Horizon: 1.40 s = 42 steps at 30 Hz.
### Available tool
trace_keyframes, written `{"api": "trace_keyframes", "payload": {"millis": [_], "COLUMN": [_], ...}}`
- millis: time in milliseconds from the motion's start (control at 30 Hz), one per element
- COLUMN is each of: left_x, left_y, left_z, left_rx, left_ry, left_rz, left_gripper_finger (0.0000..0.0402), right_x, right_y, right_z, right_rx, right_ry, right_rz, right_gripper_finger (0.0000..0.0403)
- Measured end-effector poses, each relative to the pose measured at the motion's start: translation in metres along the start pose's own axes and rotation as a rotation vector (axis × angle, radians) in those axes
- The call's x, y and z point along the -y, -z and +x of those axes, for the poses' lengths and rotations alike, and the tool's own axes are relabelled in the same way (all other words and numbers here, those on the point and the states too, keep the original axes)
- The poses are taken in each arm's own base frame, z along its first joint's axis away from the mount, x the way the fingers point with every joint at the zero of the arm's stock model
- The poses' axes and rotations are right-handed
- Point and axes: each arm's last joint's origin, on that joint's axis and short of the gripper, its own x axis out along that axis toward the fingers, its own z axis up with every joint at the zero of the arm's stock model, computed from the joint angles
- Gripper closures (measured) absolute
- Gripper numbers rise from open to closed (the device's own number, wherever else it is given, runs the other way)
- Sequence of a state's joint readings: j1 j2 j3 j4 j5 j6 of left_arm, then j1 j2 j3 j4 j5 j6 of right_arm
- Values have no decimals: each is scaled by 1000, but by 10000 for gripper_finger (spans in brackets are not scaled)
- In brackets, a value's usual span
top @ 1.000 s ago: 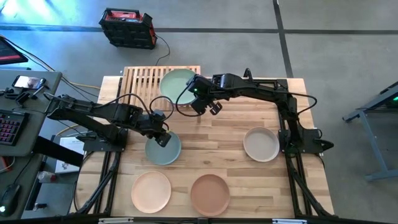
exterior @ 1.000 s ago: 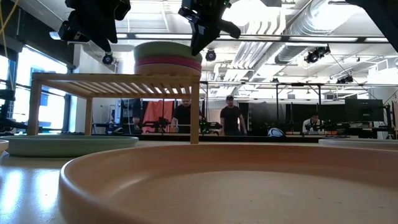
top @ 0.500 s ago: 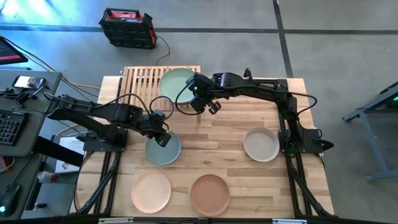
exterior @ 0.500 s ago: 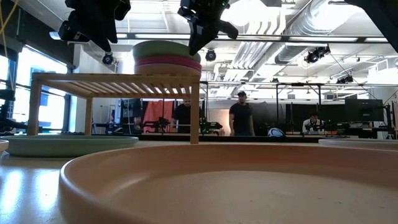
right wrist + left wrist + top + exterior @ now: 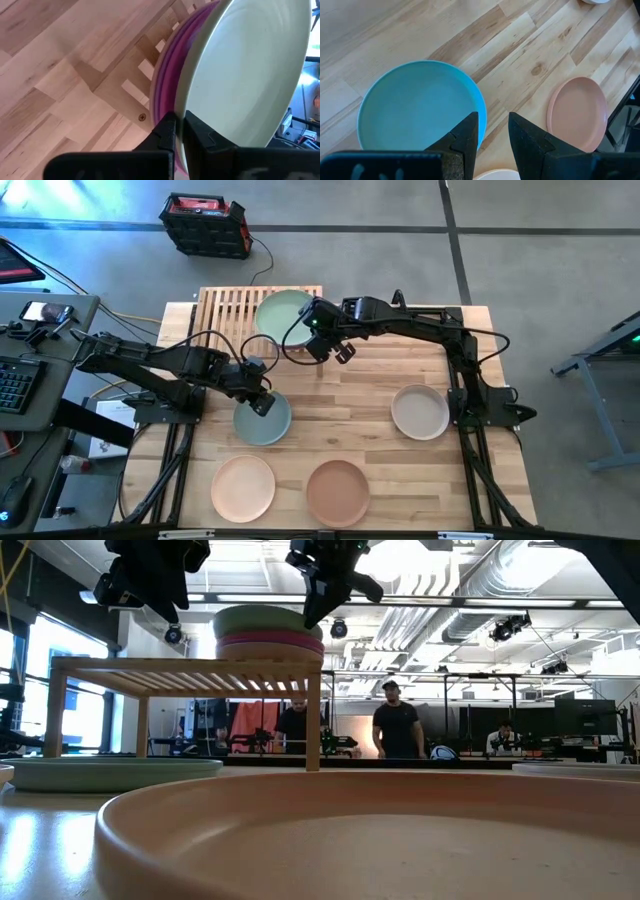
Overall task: Place and stack plates onto a shelf
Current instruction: Stack the green plate on top of the pink plate on the shelf, then put the blue plate on the shelf
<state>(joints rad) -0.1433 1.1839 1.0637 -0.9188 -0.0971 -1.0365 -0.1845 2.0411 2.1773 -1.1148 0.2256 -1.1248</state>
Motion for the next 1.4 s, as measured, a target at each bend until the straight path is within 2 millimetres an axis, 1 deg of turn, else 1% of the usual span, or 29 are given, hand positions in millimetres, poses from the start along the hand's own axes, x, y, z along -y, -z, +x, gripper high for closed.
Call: {"api": "trace_keyframes", "payload": {"millis": [233,300,433,567,700,767,933,1067,1200,1400], "left_x": [0,0,0,0,0,0,0,0,0,0], "left_y": [0,0,0,0,0,0,0,0,0,0], "left_z": [0,0,0,0,0,0,0,0,0,0], "left_rx": [0,0,0,0,0,0,0,0,0,0], "left_ry": [0,0,0,0,0,0,0,0,0,0], "left_rz": [0,0,0,0,0,0,0,0,0,0], "left_gripper_finger": [305,305,305,305,305,305,305,305,305,305], "right_x": [2,3,4,3,3,3,-1,-4,-7,-19], "right_y": [8,10,12,10,9,6,-2,-4,-3,-12], "right_z": [2,2,3,2,2,1,-2,-3,-8,-18], "right_rx": [3,10,9,3,6,-11,-132,-139,-182,-194], "right_ry": [-17,-21,-23,-24,-12,3,76,65,64,38], "right_rz": [45,63,58,36,24,21,61,115,182,302], "right_gripper_finger": [401,394,356,318,297,295,295,295,295,295]}}
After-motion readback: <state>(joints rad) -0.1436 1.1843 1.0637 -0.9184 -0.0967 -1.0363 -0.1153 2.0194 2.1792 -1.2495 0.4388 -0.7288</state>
